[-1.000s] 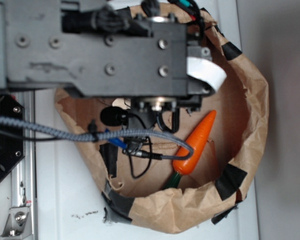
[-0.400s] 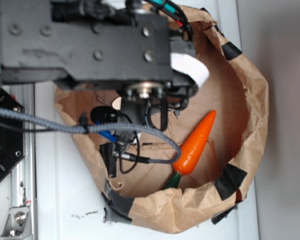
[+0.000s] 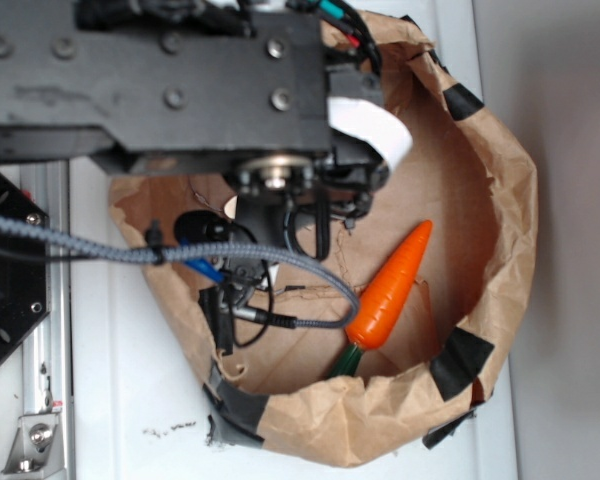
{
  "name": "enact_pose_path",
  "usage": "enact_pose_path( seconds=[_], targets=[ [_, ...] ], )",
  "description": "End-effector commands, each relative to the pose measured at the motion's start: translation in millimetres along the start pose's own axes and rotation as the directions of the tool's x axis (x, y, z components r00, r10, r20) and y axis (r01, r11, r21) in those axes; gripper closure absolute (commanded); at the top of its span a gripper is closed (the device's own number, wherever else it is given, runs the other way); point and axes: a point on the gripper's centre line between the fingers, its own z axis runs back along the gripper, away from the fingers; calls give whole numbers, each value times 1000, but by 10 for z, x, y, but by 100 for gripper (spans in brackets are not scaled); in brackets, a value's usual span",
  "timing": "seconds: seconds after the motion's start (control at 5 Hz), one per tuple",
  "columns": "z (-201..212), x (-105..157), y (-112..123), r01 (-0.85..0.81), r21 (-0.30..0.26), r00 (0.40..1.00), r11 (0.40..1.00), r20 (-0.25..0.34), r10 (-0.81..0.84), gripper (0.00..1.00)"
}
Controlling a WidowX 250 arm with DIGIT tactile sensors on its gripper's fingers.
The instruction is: Grab the silver keys.
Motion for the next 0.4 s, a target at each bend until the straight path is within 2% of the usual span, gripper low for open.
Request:
enact_pose_path(
  seconds=[0.0,0.2],
  targets=[
    [90,0,43,-21,15,999,1000,36,21,0],
    [-215,11,110,48,-32,998,998,29,-47,0]
  ],
)
